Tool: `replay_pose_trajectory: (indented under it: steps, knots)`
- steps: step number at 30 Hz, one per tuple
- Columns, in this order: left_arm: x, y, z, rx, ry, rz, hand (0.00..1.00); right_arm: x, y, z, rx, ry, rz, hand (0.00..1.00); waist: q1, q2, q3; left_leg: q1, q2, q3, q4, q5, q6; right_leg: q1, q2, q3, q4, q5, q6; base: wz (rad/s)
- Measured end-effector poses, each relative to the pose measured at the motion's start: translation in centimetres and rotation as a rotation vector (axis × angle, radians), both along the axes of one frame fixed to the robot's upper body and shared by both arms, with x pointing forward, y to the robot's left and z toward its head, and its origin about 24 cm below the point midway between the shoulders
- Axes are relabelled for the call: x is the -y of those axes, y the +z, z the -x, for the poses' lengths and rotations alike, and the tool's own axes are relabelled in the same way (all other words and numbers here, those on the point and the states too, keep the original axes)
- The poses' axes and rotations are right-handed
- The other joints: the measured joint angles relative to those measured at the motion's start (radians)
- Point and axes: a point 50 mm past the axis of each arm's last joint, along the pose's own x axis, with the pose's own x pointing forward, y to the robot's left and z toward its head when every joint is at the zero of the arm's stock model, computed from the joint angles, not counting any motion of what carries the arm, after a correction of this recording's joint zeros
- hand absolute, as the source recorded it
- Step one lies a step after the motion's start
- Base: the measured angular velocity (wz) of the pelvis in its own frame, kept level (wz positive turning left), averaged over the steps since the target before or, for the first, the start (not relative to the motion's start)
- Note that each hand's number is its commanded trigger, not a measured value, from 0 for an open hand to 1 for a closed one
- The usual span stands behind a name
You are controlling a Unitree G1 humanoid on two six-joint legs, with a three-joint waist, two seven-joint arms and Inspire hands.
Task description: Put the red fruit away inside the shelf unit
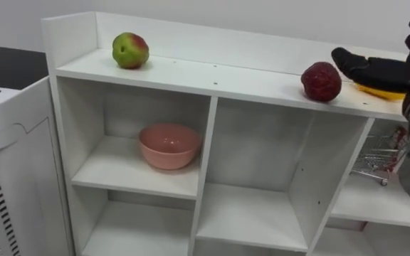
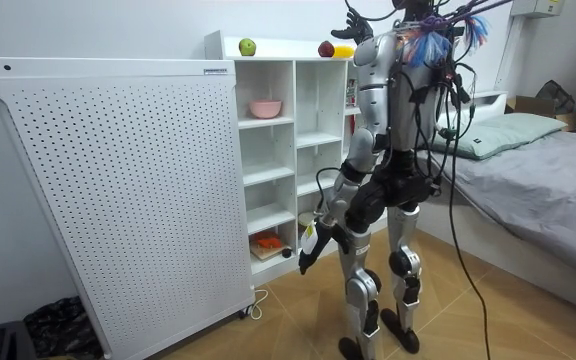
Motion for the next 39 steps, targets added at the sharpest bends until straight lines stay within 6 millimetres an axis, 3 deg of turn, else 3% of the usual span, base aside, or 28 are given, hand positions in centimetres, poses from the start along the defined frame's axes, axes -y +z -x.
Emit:
replay_pose_trajectory:
  steps: [8,18,31,32,33,34,35,39]
  knots:
    - [-0.6,0.2,-0.1,0.008,0.034,-0.008,0.0,1.0,-0.2,-0.5,-0.082,0.026,0.095,0.0,0.024,-0.008,0.0056,0.0,-0.001,-0.003,-0.002,0.0,0.0,-0.001,0.0,0.003,-0.001,0.0,0.0,0.0]
    - [-0.7,0.2,-0.2,0.007,0.033,-0.011,0.0,0.2,-0.8,-0.9,-0.134,0.123,0.133,0.0,0.031,-0.019,0.0111,0.002,0.0,-0.005,-0.003,0.0,0.0,0.003,0.0,0.004,-0.001,0.0,0.0,0.0]
    - [-0.9,0.2,0.2,-0.016,0.042,-0.025,0.0,0.1,-2.4,-1.6,-0.218,0.183,0.12,0.0,0.048,-0.01,0.0152,-0.017,-0.001,-0.01,0.002,0.0,0.0,-0.006,0.0,-0.007,-0.001,0.0,0.0,0.01]
    - [-0.9,0.2,0.2,-0.015,0.042,-0.025,0.0,0.1,-2.5,-1.6,-0.219,0.187,0.122,0.13,0.047,-0.011,0.0148,-0.016,-0.001,-0.011,0.002,0.0,0.0,-0.006,0.0,-0.008,-0.001,0.0,0.0,0.07]
    - [-0.9,0.2,0.2,-0.016,0.042,-0.025,0.0,0.1,-2.5,-1.6,-0.224,0.191,0.124,0.69,0.045,-0.011,0.0142,-0.014,-0.001,-0.013,0.002,0.0,0.0,-0.005,0.0,-0.011,-0.002,0.0,0.0,0.07]
    - [-0.9,0.2,0.2,-0.017,0.042,-0.025,0.0,0.1,-2.5,-1.6,-0.225,0.194,0.126,0.9,0.045,-0.013,0.0127,-0.014,-0.001,-0.016,0.002,0.0,0.0,-0.004,0.0,-0.017,-0.002,0.0,0.0,0.07]
    - [-0.9,0.2,0.2,-0.016,0.042,-0.026,0.0,0.2,-2.6,-1.6,-0.227,0.194,0.126,1.0,0.044,-0.013,0.0121,-0.014,-0.001,-0.018,0.002,0.0,0.0,-0.004,-0.001,-0.02,-0.002,0.0,0.0,0.07]
    - [-1.0,0.2,-0.1,-0.01,0.039,-0.027,0.0,0.3,-2.9,-1.7,-0.241,0.199,0.126,1.0,0.038,-0.018,0.008,-0.013,-0.002,-0.021,0.002,0.0,0.0,-0.002,-0.001,-0.021,-0.002,0.0,0.0,0.01]
